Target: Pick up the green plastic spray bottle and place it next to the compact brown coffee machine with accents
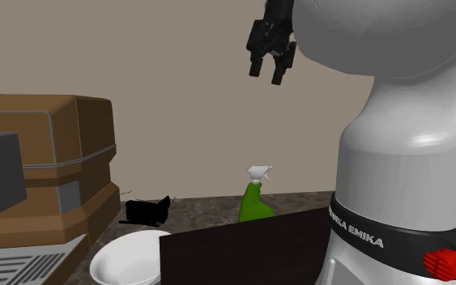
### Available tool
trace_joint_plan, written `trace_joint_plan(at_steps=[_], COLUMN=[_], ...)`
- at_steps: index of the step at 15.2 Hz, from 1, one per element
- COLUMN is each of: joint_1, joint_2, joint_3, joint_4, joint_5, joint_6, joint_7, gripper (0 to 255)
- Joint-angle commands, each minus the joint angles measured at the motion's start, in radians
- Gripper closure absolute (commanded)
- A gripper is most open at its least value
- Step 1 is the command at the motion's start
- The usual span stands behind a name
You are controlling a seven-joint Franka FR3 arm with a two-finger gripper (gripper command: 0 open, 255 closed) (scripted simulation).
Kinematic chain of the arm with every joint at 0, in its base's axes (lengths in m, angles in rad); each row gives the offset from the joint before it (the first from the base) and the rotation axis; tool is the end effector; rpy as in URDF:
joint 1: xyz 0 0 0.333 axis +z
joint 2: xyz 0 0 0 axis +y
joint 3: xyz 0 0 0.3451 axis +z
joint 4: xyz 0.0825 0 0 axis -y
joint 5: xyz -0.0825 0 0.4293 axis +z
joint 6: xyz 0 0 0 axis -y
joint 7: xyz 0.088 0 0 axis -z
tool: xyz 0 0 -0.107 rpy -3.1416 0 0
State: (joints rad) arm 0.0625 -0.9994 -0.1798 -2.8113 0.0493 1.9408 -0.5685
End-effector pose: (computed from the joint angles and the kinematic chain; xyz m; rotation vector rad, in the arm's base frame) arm 0.2922 -0.0276 0.4687 -2.8816 -0.7492 -0.2595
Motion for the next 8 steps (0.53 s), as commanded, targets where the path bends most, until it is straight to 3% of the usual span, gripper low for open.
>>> trace_joint_plan(at_steps=[1,8], joint_1=[0.009,0.048], joint_2=[0.017,0.170], joint_3=[-0.062,-0.336], joint_4=[-0.053,-0.177], joint_5=[-0.020,-0.094], joint_6=[0.078,0.354], joint_7=[-0.103,-0.492], gripper=[0,0])
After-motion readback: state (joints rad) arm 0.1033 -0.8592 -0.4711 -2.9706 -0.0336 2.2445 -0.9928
